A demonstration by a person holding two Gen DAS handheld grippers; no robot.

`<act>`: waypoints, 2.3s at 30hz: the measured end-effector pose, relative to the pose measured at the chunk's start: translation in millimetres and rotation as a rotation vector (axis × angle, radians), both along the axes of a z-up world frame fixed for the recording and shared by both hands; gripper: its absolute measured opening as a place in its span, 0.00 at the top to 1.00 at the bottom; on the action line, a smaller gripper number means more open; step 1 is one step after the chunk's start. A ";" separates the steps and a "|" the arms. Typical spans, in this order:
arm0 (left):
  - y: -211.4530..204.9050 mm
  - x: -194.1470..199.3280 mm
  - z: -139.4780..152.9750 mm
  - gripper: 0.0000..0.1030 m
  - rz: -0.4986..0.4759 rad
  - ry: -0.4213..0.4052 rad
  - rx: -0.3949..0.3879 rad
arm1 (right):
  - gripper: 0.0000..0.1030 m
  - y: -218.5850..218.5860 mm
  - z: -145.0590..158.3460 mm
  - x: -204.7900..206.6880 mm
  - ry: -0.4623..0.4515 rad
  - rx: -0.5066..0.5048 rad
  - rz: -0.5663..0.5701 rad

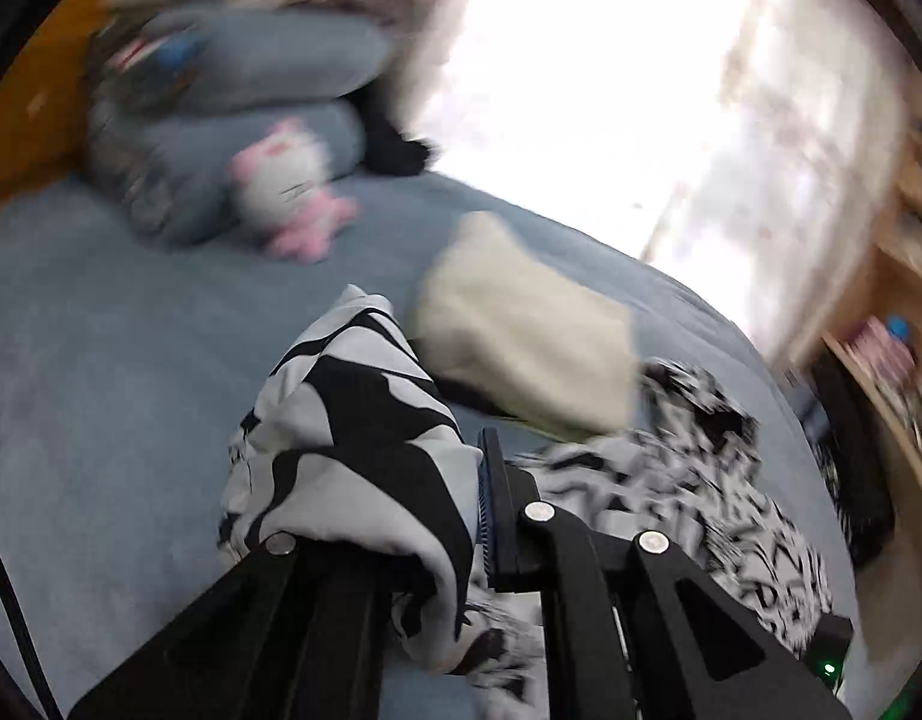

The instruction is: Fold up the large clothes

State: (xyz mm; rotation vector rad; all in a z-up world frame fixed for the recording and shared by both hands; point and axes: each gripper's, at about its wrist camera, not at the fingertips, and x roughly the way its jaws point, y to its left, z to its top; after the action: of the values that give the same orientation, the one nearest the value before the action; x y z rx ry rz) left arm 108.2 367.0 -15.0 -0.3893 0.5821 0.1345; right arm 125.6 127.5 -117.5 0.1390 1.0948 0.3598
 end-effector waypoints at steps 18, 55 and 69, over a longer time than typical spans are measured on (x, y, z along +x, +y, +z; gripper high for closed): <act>-273.3 30.1 -110.8 0.73 -0.517 0.331 0.238 | 0.65 -185.4 -9.5 -31.3 0.052 0.028 -0.311; -109.3 -12.7 -127.8 0.25 -0.145 0.436 0.047 | 0.98 -61.1 48.3 20.1 -0.366 -0.269 0.114; -125.0 -12.8 -125.7 0.25 -0.185 0.429 0.097 | 0.74 -228.6 -15.2 28.2 0.074 -0.035 -0.336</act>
State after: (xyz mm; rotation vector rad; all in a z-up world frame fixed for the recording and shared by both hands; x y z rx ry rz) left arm 95.4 241.9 -140.7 -0.2094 1.0276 0.0673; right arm 153.7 -101.1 -132.7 0.3024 1.1279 0.0343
